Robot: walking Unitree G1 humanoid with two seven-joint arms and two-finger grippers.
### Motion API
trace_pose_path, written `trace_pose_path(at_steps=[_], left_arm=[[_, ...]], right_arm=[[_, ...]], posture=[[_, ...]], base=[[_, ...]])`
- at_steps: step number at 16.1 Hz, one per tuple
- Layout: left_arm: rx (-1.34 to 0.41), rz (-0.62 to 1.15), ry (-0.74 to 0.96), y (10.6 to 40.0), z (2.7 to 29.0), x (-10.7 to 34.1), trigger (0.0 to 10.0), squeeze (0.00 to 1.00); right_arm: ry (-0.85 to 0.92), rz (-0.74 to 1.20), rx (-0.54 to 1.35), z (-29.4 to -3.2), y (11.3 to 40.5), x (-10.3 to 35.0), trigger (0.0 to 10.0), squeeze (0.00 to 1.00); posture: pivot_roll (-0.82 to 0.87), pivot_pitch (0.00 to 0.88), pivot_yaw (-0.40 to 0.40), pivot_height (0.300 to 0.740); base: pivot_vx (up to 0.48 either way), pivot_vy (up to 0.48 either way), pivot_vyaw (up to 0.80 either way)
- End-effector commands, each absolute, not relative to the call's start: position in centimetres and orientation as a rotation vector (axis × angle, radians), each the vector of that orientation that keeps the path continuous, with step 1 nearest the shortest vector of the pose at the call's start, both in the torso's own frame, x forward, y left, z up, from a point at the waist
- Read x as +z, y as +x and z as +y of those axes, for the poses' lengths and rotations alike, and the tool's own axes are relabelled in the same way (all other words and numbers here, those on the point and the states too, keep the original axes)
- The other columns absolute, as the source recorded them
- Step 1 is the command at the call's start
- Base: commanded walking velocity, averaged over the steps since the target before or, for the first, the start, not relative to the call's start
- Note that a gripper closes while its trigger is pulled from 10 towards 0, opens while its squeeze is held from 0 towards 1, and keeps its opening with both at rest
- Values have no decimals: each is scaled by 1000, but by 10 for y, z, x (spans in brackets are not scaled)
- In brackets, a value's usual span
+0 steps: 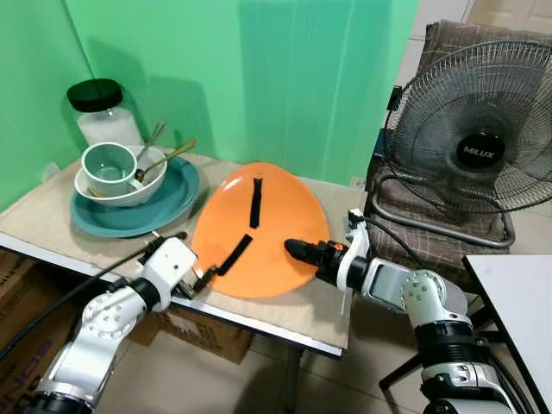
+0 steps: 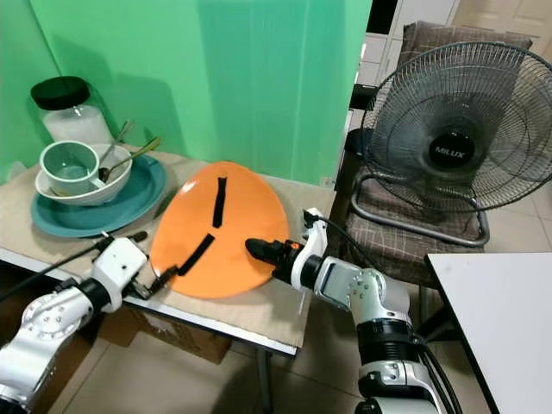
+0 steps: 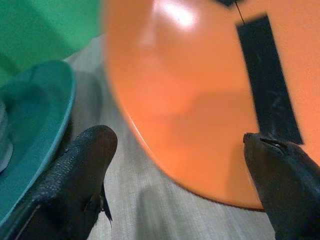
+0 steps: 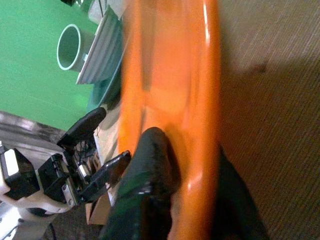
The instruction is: Setting the table
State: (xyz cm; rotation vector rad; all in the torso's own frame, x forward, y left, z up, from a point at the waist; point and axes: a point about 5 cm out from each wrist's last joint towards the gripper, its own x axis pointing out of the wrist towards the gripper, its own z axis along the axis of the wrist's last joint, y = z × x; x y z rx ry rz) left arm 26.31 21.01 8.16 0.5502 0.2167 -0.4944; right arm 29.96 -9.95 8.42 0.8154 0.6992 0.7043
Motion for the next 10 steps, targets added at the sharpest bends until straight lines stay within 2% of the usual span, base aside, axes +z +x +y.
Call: trace_pose_path(at_steps=[1, 3, 5, 10], left_arm=[[-459, 208, 547, 267, 215, 88, 10000, 0], [-425, 142, 519, 273, 215, 103, 10000, 0], [-333, -17, 404, 280, 212, 148, 10000, 0], [-295, -155, 225, 264, 186, 193, 10000, 0]], right_arm=[[820, 667, 703, -99, 304, 92, 0, 0], [837, 647, 711, -99, 305, 96, 0, 0], [823, 554, 713, -109, 304, 111, 0, 0], [743, 306, 660, -144, 285, 153, 0, 0]], posture=[[-54, 0, -16, 740], [-53, 0, -11, 740], [-49, 0, -8, 740], [-64, 0, 23, 740]], base=[[0, 0, 0], [0, 0, 0], [0, 0, 0], [0, 0, 0]])
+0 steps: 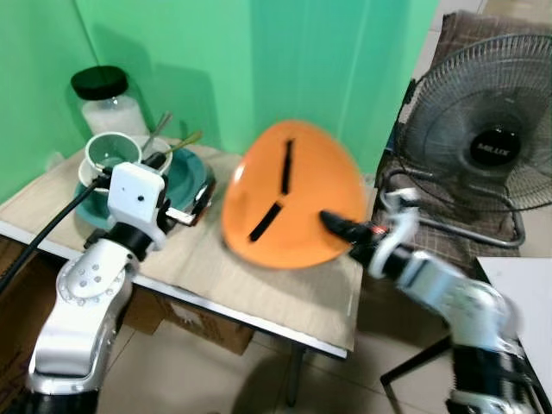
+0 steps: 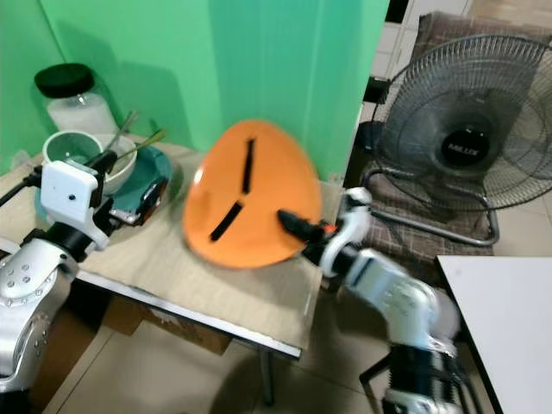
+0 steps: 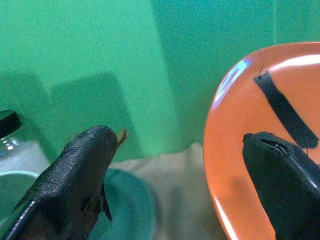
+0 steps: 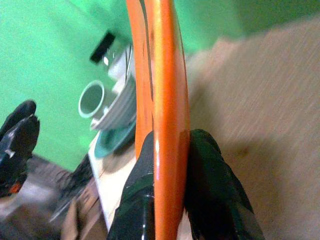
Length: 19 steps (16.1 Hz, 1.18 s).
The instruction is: Setting the table
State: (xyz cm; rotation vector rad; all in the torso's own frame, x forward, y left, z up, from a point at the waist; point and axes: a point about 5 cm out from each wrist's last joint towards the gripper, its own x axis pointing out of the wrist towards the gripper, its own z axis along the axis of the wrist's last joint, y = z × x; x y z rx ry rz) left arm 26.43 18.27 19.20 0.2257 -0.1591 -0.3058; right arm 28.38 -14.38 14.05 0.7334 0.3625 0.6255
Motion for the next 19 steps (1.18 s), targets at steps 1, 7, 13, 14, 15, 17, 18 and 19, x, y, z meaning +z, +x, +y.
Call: trace_pose_path(at_steps=[1, 7, 13, 14, 15, 17, 18, 19], left_arm=[[-313, -141, 213, 256, 176, 193, 10000, 0], [-187, -55, 81, 243, 163, 184, 10000, 0], [-210, -50, 109, 236, 154, 186, 10000, 0], [-206, -51, 108, 235, 154, 186, 10000, 0], [-196, -52, 105, 234, 155, 186, 10000, 0], [-178, -45, 95, 233, 158, 186, 10000, 0], [-168, -46, 108, 232, 161, 187, 10000, 0], [-163, -45, 113, 231, 162, 187, 10000, 0]], right_arm=[[725, 154, 567, -158, 280, 172, 7294, 0], [584, -91, 494, -150, 238, 213, 10000, 0], [311, -164, 390, -140, 226, 214, 10000, 0], [306, -165, 391, -139, 225, 213, 10000, 0], [287, -175, 387, -137, 226, 211, 10000, 0], [229, -177, 371, -137, 233, 210, 10000, 0], [219, -170, 350, -137, 236, 208, 10000, 0], [219, -167, 338, -137, 238, 206, 10000, 0]], posture=[[-66, 0, 28, 740], [-84, 0, 49, 740], [-87, 0, 44, 740], [-85, 0, 42, 740], [-82, 0, 39, 740], [-75, 0, 35, 740], [-68, 0, 30, 740], [-62, 0, 26, 740]], base=[[0, 0, 0], [0, 0, 0], [0, 0, -800], [0, 0, -800], [0, 0, -800], [0, 0, -800], [0, 0, -800], [0, 0, -800]])
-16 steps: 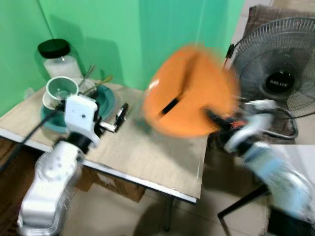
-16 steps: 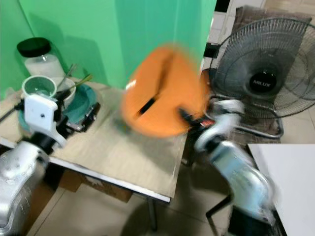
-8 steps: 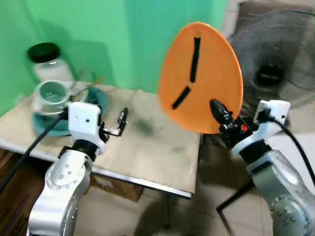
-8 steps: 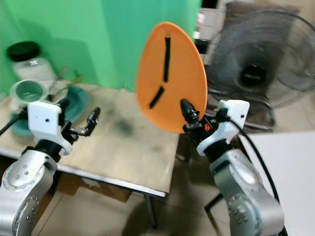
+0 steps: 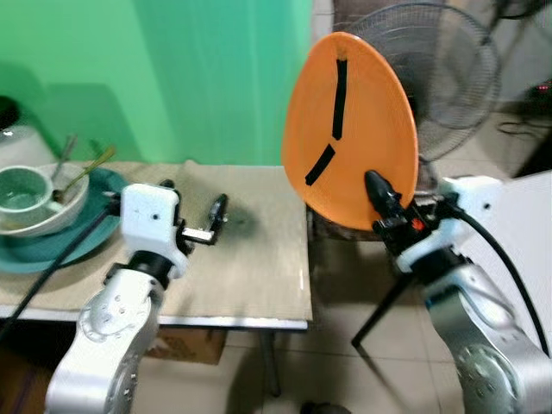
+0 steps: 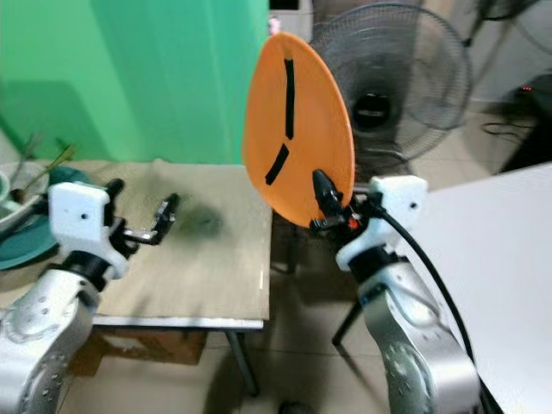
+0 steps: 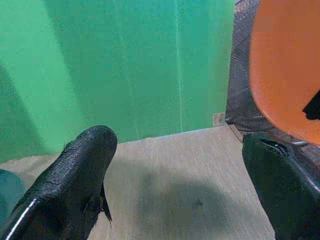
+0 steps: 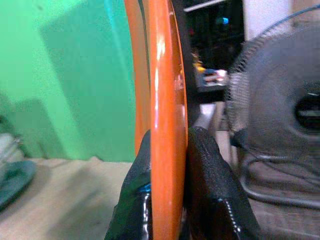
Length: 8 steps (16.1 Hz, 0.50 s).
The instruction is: Setting the table
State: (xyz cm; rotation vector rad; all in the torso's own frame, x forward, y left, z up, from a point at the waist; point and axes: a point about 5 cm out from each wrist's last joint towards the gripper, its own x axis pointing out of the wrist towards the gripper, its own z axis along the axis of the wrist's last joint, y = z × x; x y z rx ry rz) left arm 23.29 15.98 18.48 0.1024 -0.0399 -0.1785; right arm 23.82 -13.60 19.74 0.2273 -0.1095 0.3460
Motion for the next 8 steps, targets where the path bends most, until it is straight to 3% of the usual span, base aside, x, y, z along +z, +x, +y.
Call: trace_pose_path(at_steps=[1, 8], left_arm=[[-152, -44, 111, 230, 164, 188, 10000, 0], [-134, -47, 107, 231, 167, 191, 10000, 0]], right_arm=[[217, -165, 339, -135, 239, 206, 10000, 0], [194, -142, 315, -131, 243, 199, 10000, 0]], posture=[[-59, 0, 22, 740], [-60, 0, 21, 740]], base=[[0, 0, -800], [0, 0, -800]])
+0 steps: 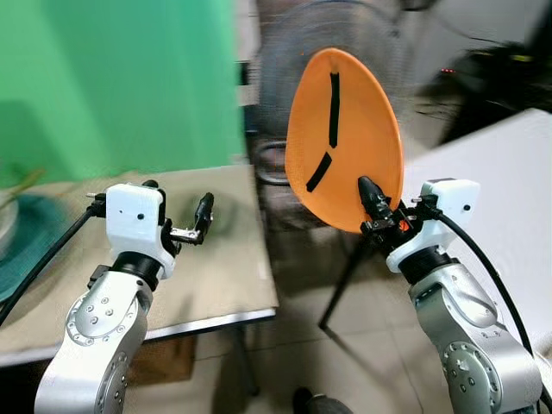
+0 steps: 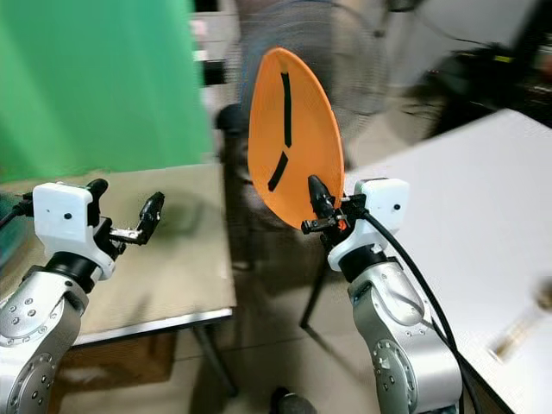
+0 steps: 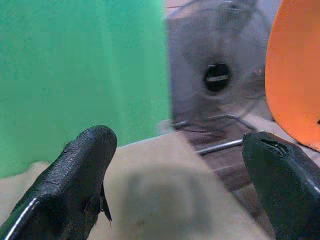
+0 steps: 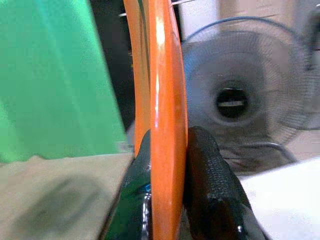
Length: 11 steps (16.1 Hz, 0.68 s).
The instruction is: Setting the table
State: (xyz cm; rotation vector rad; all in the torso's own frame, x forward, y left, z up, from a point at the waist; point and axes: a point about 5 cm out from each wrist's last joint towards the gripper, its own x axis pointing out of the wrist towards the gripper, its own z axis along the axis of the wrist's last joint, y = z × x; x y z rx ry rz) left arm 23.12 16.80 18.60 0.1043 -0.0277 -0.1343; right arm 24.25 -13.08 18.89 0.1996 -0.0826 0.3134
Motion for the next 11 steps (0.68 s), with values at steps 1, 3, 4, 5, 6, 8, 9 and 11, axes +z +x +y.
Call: trace_pose_path(at_steps=[1, 3, 4, 5, 6, 8, 9, 11], left_arm=[[-138, -42, 105, 231, 166, 191, 10000, 0], [-141, -40, 105, 231, 165, 191, 10000, 0], [-143, -42, 105, 231, 165, 191, 10000, 0], [-143, -42, 104, 231, 164, 191, 10000, 0], [-143, -42, 102, 231, 164, 191, 10000, 0], [-144, -40, 97, 231, 163, 190, 10000, 0], [-145, -41, 97, 231, 162, 190, 10000, 0], [-147, -41, 94, 231, 162, 190, 10000, 0]], right_arm=[[205, -130, 304, -132, 243, 198, 10000, 0], [204, -120, 301, -133, 243, 197, 10000, 0], [199, -113, 303, -133, 242, 196, 10000, 0], [195, -107, 305, -132, 242, 195, 10000, 0], [191, -102, 309, -132, 242, 194, 10000, 0], [187, -98, 314, -131, 241, 193, 10000, 0], [186, -96, 318, -130, 241, 193, 10000, 0], [184, -90, 318, -130, 240, 193, 10000, 0]], posture=[[-62, 0, 21, 740], [-65, 0, 21, 740], [-67, 0, 20, 740], [-67, 0, 19, 740], [-68, 0, 17, 740], [-70, 0, 14, 740], [-70, 0, 14, 740], [-72, 0, 10, 740]], base=[[0, 0, -800], [0, 0, -800], [0, 0, -800], [0, 0, -800], [0, 0, -800], [0, 0, -800], [0, 0, -800], [0, 0, -800]])
